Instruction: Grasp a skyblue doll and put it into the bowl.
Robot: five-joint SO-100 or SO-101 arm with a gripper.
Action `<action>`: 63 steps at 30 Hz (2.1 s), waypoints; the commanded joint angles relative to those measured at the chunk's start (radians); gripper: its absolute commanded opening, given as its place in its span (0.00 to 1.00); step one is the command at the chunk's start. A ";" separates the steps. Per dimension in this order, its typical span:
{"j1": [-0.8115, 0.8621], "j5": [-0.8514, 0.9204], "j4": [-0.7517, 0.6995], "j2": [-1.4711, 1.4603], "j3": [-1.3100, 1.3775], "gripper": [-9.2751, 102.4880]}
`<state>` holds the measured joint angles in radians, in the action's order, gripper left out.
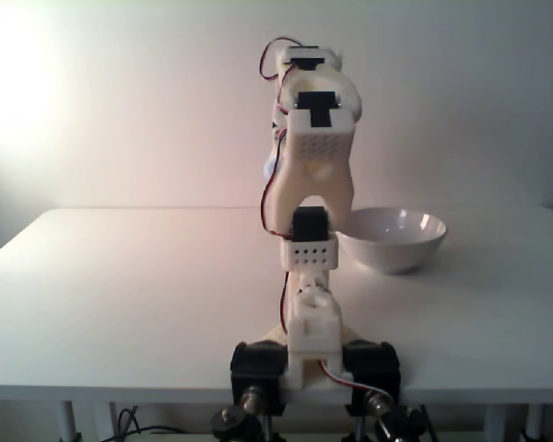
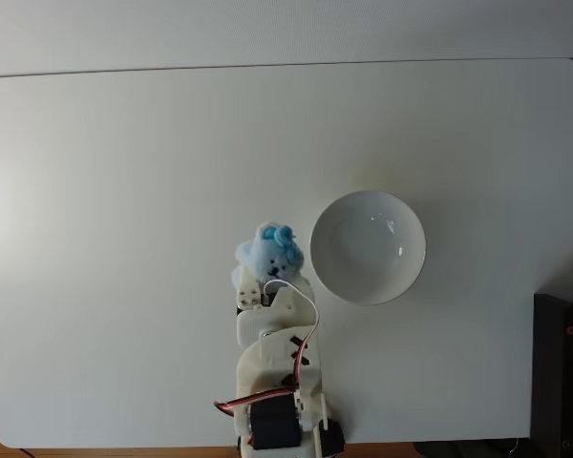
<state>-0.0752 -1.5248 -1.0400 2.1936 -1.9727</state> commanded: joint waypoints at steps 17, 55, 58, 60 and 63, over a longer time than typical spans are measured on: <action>0.337 -0.075 0.015 -0.195 0.210 0.08; 0.495 -0.130 0.190 -0.410 0.207 0.36; 0.495 -0.123 0.190 -0.410 0.204 0.43; 0.495 -0.121 0.190 -0.410 0.207 0.48; 0.495 -0.121 0.192 -0.410 0.210 0.57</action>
<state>0.4188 -1.6552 -0.8667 1.7794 -1.8101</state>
